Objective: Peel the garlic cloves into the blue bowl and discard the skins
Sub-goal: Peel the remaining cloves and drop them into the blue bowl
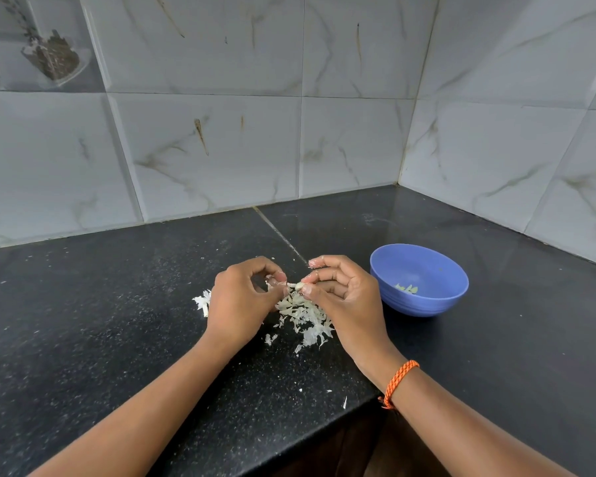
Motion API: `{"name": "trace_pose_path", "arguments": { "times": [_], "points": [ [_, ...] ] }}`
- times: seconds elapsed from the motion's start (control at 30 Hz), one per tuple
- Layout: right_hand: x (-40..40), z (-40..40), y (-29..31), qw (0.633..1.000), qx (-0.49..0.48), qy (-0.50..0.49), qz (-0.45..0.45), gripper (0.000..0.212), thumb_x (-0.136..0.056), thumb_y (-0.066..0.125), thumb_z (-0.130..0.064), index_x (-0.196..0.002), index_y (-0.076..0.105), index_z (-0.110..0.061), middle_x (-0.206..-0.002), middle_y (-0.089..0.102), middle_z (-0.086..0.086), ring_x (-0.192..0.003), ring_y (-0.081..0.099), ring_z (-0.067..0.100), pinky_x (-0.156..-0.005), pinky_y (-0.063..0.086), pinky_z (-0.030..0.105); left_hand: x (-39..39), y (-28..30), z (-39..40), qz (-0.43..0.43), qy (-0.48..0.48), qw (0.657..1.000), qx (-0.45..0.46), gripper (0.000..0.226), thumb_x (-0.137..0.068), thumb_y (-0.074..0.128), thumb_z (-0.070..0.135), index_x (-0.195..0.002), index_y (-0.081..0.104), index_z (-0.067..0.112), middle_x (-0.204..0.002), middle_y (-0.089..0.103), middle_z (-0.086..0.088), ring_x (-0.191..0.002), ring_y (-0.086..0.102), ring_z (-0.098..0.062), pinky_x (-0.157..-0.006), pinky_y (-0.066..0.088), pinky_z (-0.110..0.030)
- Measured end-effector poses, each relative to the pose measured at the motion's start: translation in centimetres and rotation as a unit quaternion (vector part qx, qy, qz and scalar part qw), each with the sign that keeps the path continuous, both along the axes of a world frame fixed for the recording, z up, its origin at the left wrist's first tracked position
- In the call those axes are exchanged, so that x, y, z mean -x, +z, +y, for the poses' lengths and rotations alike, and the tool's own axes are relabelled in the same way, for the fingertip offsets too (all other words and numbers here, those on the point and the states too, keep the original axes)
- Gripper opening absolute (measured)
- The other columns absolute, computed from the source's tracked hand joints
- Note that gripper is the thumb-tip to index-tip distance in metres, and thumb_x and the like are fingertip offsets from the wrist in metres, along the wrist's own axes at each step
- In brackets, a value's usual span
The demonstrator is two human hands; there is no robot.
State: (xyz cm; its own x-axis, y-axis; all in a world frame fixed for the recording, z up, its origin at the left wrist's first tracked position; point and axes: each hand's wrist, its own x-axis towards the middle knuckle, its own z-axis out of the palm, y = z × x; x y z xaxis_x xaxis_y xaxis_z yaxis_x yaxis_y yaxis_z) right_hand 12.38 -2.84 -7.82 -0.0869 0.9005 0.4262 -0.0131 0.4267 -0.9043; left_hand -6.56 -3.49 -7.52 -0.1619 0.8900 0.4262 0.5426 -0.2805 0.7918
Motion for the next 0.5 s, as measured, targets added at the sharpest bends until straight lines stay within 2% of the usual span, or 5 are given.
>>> {"name": "trace_pose_path", "arguments": {
  "times": [0.17,0.27,0.4,0.5],
  "points": [
    [0.09,-0.05,0.09,1.0,0.004,0.01,0.021,0.037,-0.088,0.084,-0.001,-0.118,0.068,-0.014,-0.096,0.079,0.008,-0.089,0.078,0.025,-0.084,0.063,0.034,-0.25,0.67,-0.31,-0.086,-0.088,0.992,0.024,0.012,-0.097,0.08,0.012,-0.098,0.084,0.023,-0.091,0.082,0.006,-0.07,0.078,-0.022,-0.059,0.059,-0.036],
    [-0.01,-0.02,0.18,0.999,0.008,0.013,0.041,0.039,-0.087,0.083,0.003,-0.119,0.066,-0.011,-0.097,0.079,0.01,-0.089,0.078,0.027,-0.084,0.062,0.035,-0.36,0.66,-0.45,-0.093,-0.128,0.987,0.038,0.013,-0.095,0.081,0.01,-0.099,0.085,0.021,-0.084,0.082,-0.002,-0.074,0.078,-0.025,-0.063,0.06,-0.04],
    [-0.1,-0.24,0.3,0.998,0.007,0.024,0.051,0.039,-0.087,0.083,0.004,-0.119,0.065,-0.01,-0.098,0.079,0.012,-0.089,0.078,0.028,-0.082,0.062,0.034,-0.47,0.47,-0.39,-0.093,-0.126,0.987,0.026,0.009,-0.089,0.088,0.015,-0.096,0.085,0.02,-0.078,0.081,-0.003,-0.069,0.077,-0.026,-0.06,0.059,-0.035],
    [-0.01,-0.33,0.24,1.0,-0.027,-0.011,0.0,0.031,-0.087,0.085,-0.003,-0.113,0.07,-0.014,-0.095,0.078,0.006,-0.09,0.076,0.021,-0.081,0.062,0.03,-0.52,0.51,-0.41,-0.103,-0.115,0.988,0.012,0.005,-0.09,0.088,0.016,-0.094,0.085,0.017,-0.081,0.082,0.0,-0.067,0.077,-0.025,-0.058,0.058,-0.035]
  ]
}}
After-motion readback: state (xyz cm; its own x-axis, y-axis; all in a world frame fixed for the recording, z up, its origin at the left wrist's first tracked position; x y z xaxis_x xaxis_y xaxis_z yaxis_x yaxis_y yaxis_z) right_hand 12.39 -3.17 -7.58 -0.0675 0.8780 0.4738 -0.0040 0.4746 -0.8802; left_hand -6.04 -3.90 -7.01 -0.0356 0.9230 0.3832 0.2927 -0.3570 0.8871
